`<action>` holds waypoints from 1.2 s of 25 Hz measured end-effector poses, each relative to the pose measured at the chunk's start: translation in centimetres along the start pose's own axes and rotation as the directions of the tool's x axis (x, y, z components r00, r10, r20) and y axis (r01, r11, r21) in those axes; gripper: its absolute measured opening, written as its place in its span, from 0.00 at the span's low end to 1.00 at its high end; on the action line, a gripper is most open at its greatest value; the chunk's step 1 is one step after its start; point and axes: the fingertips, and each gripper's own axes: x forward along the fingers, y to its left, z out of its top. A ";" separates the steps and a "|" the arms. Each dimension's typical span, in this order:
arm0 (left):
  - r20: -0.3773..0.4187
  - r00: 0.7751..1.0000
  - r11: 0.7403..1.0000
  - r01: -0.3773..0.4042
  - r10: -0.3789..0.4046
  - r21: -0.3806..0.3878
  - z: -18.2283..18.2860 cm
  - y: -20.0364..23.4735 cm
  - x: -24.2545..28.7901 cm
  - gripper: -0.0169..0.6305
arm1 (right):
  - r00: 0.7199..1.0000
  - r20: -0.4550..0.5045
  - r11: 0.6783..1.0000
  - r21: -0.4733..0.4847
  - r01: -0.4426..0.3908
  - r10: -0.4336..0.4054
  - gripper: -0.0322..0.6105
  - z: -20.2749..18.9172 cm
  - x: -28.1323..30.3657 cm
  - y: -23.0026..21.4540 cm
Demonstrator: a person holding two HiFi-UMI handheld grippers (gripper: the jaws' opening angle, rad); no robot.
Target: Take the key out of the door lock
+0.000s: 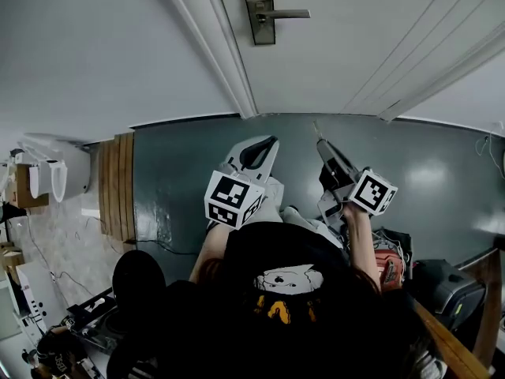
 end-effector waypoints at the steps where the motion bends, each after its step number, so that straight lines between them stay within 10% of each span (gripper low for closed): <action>1: 0.000 1.000 1.000 -0.003 0.003 -0.001 -0.2 -0.4 -0.4 0.05 | 1.000 -0.002 1.000 -0.008 -0.002 0.002 0.08 -0.4 -0.5 0.2; 30: 0.045 0.999 1.000 0.028 -0.028 0.002 -1.4 -6.1 -4.5 0.05 | 1.000 0.012 0.994 -0.110 -0.022 0.024 0.08 -3.7 -6.4 3.1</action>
